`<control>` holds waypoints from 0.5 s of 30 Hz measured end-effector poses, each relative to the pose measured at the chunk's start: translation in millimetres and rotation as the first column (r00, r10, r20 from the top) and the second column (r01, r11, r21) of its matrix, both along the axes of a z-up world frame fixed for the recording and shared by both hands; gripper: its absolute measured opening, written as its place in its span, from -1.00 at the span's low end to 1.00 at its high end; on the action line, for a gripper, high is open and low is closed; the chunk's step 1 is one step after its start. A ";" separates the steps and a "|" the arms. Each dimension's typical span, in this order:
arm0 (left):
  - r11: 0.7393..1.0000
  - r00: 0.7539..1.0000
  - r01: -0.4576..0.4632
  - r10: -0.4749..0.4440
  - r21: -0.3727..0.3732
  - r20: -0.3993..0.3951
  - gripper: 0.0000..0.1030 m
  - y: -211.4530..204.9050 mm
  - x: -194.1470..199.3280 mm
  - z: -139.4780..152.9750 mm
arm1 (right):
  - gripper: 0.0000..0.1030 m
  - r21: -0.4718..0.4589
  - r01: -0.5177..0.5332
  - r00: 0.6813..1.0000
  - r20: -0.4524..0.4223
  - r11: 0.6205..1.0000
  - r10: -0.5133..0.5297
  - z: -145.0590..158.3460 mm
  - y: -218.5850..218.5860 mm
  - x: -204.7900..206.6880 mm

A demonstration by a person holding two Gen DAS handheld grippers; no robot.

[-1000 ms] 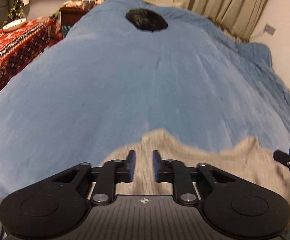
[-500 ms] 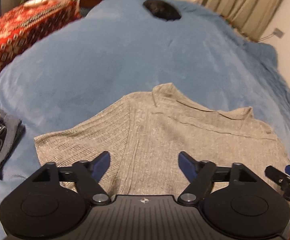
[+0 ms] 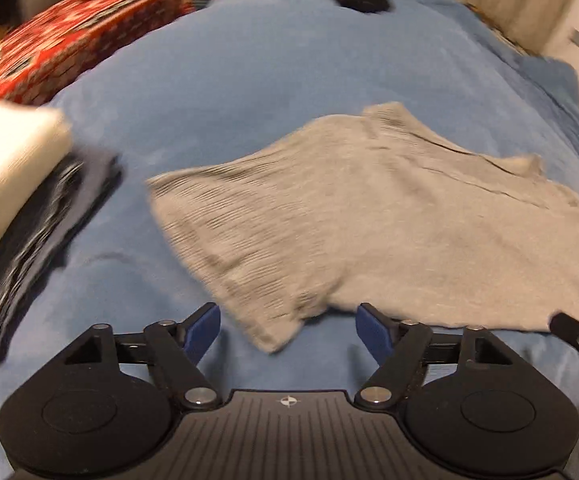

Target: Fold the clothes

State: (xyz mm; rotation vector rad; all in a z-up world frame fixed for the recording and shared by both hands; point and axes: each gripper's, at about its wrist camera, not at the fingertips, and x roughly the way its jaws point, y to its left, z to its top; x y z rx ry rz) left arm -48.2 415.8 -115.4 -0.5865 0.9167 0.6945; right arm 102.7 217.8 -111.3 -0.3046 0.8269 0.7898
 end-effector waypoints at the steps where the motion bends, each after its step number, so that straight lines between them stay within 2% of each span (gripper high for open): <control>1: 1.000 1.000 -0.016 0.016 -0.003 -0.005 -0.07 3.1 -4.8 -2.7 | 0.98 0.005 0.002 1.000 -0.018 1.000 -0.002 -1.0 0.4 -1.1; 3: 0.999 0.999 -0.041 0.041 -0.013 -0.008 -0.33 10.5 -13.1 -6.9 | 0.94 0.014 -0.003 0.999 -0.045 1.000 0.003 -2.6 2.7 -3.5; 4: 0.998 0.999 -0.053 0.053 -0.018 -0.010 -0.35 14.2 -17.3 -9.0 | 0.94 0.018 -0.006 0.998 -0.058 1.000 0.007 -3.4 4.0 -4.6; 6: 0.993 0.994 -0.099 0.102 -0.071 0.046 -0.32 26.4 -27.8 -11.0 | 0.94 0.030 -0.015 0.996 -0.086 0.999 0.018 -4.9 7.6 -6.7; 9: 0.974 0.973 -0.170 0.190 -0.152 0.134 -0.23 46.9 -38.5 -16.5 | 0.94 0.039 -0.032 0.995 -0.094 0.999 0.035 -5.3 13.2 -9.3; 12: 0.955 0.954 -0.213 0.249 -0.204 0.168 -0.23 64.9 -40.5 -25.4 | 0.94 0.039 -0.045 0.995 -0.090 0.998 0.048 -3.8 18.8 -12.3; 15: 0.932 0.932 -0.252 0.306 -0.262 0.193 -0.36 77.6 -40.4 -33.2 | 0.94 0.039 -0.061 0.994 -0.088 0.997 0.064 -2.5 25.6 -13.5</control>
